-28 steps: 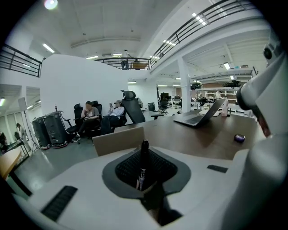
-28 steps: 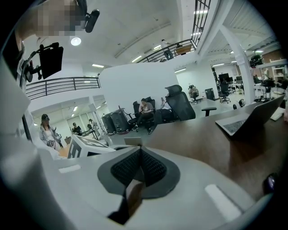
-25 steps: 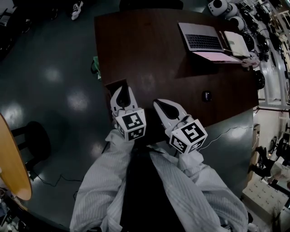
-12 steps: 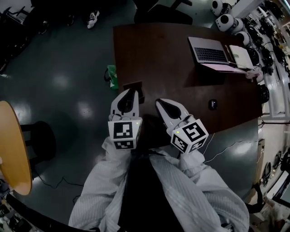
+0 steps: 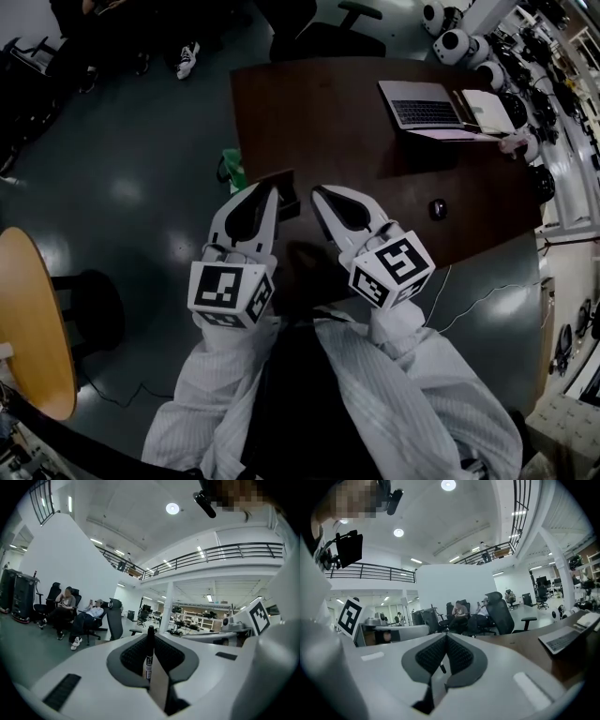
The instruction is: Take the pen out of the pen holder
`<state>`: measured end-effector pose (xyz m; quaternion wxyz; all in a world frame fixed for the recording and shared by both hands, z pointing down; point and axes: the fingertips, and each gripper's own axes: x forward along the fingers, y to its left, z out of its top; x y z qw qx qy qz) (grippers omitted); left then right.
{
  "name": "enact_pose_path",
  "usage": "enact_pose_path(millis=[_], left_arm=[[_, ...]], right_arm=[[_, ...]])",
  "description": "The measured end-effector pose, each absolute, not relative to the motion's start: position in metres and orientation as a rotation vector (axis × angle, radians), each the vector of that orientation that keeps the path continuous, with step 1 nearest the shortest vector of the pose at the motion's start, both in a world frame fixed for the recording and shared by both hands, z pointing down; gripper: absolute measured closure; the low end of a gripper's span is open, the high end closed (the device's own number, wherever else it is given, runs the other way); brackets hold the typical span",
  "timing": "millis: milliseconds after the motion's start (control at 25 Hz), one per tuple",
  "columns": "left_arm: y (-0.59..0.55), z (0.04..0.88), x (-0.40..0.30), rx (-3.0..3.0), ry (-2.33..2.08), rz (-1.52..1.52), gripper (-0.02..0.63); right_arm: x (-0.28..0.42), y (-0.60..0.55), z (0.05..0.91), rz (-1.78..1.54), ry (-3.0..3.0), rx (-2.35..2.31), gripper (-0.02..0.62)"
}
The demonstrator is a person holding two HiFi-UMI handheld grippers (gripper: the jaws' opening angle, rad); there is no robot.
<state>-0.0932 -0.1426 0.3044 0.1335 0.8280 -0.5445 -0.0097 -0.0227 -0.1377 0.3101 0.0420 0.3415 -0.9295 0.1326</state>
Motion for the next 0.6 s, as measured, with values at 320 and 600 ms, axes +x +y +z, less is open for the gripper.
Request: enact_pose_path(millis=[320, 600], left_arm=[[-0.138, 0.313, -0.085, 2.403, -1.522, -0.051, 0.558], [-0.138, 0.316, -0.087, 2.401, -1.516, -0.052, 0.558]], right_arm=[[-0.024, -0.131, 0.304, 0.381, -2.85, 1.041, 0.595], [-0.037, -0.124, 0.308, 0.34, -2.83, 1.007, 0.595]])
